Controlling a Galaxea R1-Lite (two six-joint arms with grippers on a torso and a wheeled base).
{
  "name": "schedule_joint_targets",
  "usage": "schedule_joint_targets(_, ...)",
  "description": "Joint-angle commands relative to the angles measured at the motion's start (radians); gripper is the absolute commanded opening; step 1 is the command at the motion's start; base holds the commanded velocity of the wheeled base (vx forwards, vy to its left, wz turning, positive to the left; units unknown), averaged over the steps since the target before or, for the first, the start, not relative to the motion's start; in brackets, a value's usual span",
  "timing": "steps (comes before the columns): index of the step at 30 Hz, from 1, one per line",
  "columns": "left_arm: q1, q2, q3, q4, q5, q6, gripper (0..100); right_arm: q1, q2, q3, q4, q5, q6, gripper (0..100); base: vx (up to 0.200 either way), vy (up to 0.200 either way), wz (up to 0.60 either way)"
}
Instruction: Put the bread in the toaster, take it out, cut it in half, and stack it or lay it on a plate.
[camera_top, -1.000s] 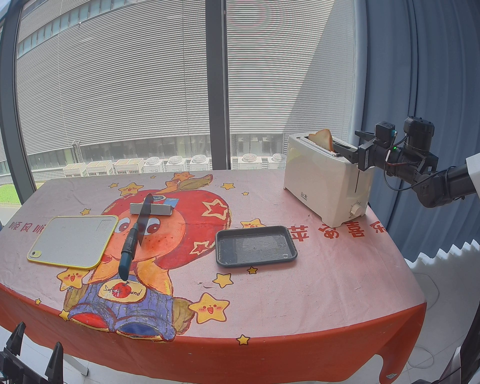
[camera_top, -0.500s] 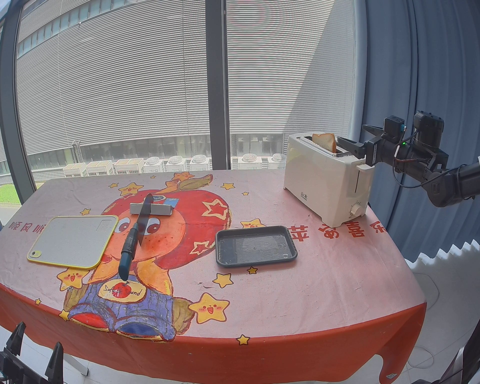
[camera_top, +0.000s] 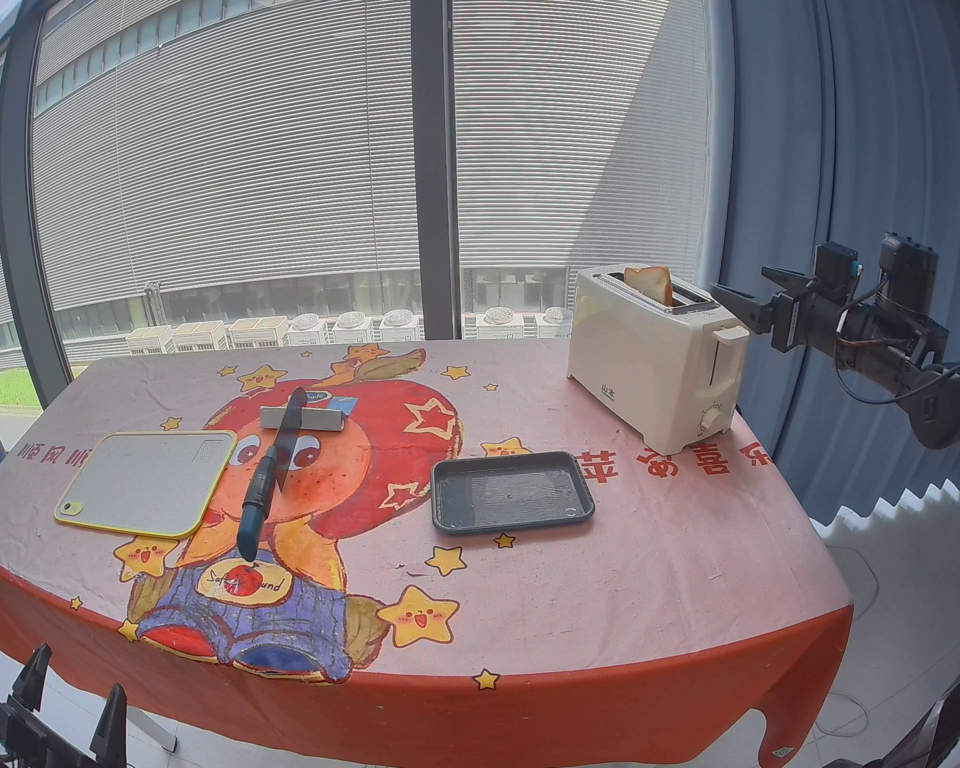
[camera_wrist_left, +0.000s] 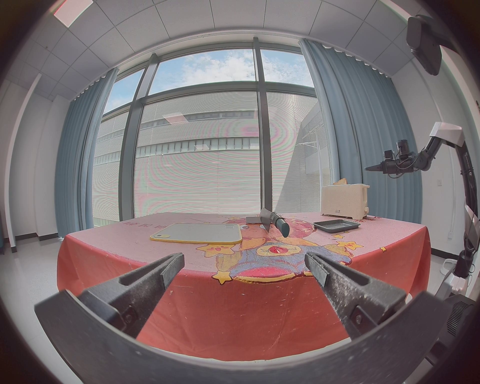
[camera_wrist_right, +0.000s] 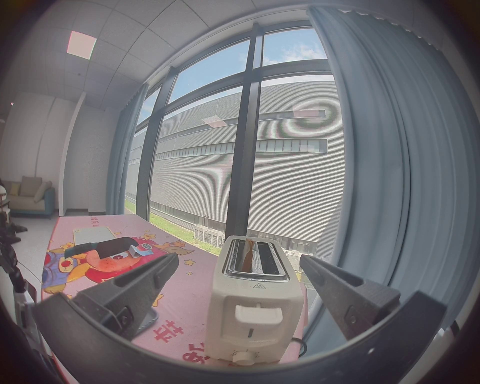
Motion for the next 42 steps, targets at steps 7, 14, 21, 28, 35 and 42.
schedule_joint_targets(7,0.000,-0.016,0.016,0.000,0.000,0.000,100,0.028,-0.160,0.155,0.008,-0.005,0.088,0,0.000,0.000,0.00)
schedule_joint_targets(14,0.000,-0.016,0.016,0.000,0.000,0.000,100,0.064,-0.246,0.297,0.001,-0.008,0.132,0,0.000,0.000,0.00)
schedule_joint_targets(21,0.000,-0.016,0.016,0.000,0.000,0.000,100,0.058,-0.252,0.368,0.000,-0.005,0.140,0,0.000,0.000,0.00)
schedule_joint_targets(28,0.000,-0.016,0.016,0.000,0.000,0.000,100,0.063,-0.232,0.371,-0.031,-0.007,0.151,0,0.000,0.000,0.00)
schedule_joint_targets(35,0.000,-0.016,0.016,0.000,0.000,0.000,100,0.068,-0.182,0.372,-0.064,0.001,0.181,0,0.000,0.000,0.00)
schedule_joint_targets(42,0.000,-0.016,0.016,0.000,0.000,0.000,100,0.089,-0.128,0.380,-0.078,-0.010,0.183,0,0.000,0.000,0.00)
